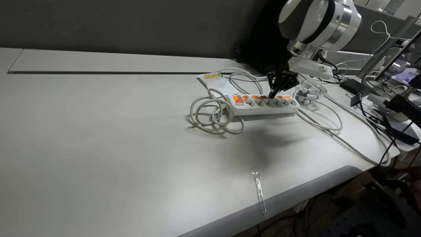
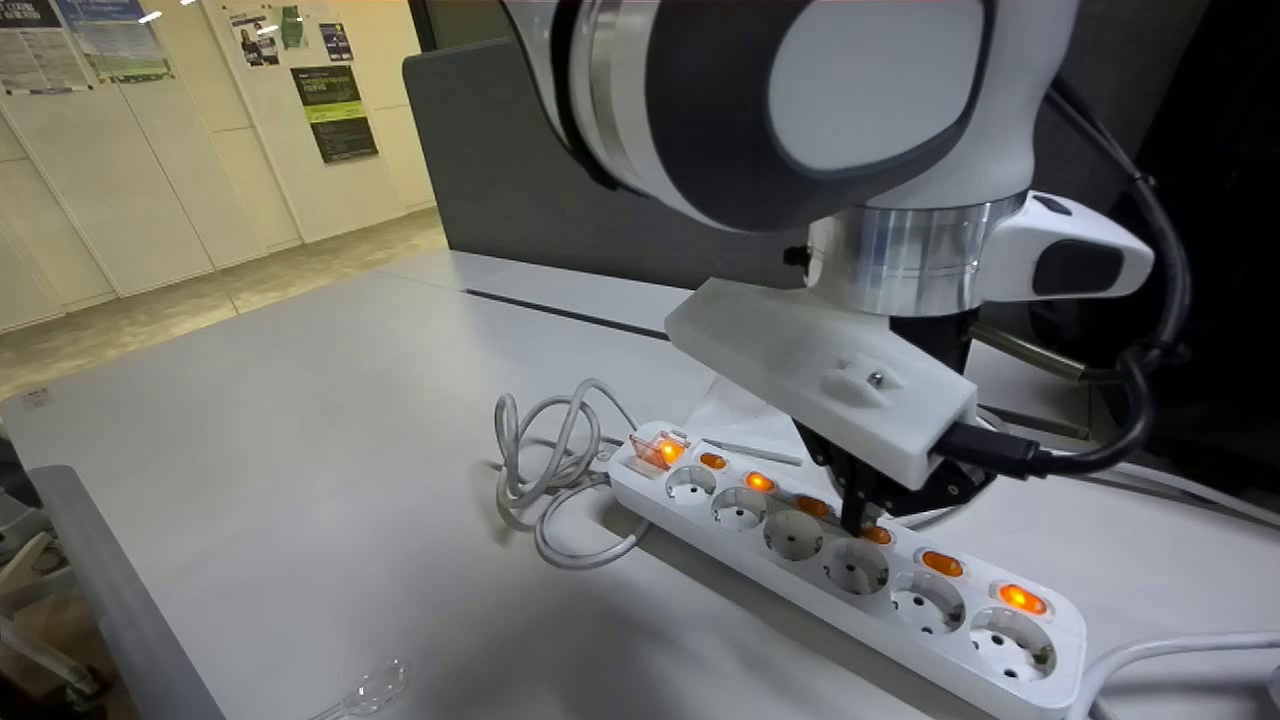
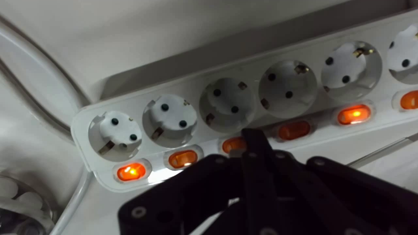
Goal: Turn off the third from last switch on the extension cord
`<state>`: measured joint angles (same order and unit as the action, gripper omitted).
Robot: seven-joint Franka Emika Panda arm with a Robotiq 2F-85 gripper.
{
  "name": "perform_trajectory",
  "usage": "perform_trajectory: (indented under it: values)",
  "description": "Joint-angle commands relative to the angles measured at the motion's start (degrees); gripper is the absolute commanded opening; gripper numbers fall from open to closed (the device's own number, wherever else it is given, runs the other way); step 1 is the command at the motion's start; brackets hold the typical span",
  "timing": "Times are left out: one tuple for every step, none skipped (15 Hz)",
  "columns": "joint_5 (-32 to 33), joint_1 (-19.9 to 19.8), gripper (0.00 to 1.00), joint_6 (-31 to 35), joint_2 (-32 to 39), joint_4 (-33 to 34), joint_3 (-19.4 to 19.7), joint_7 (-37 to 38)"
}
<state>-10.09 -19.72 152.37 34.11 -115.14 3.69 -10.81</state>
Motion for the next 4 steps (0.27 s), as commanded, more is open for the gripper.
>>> perform_trajectory:
  values:
    - [0.06, 0.27, 0.0, -7.13, 3.86, 4.3, 0.93, 2.81]
    - [-0.37, -0.04, 0.0, -9.36, 4.23, 5.3, 0.7, 2.76]
    - [-0.71, -0.32, 0.0, -11.78, 4.6, 6.29, 0.55, 2.55]
    - [-1.03, -0.51, 0.0, -13.97, 4.99, 7.26, 0.5, 2.39]
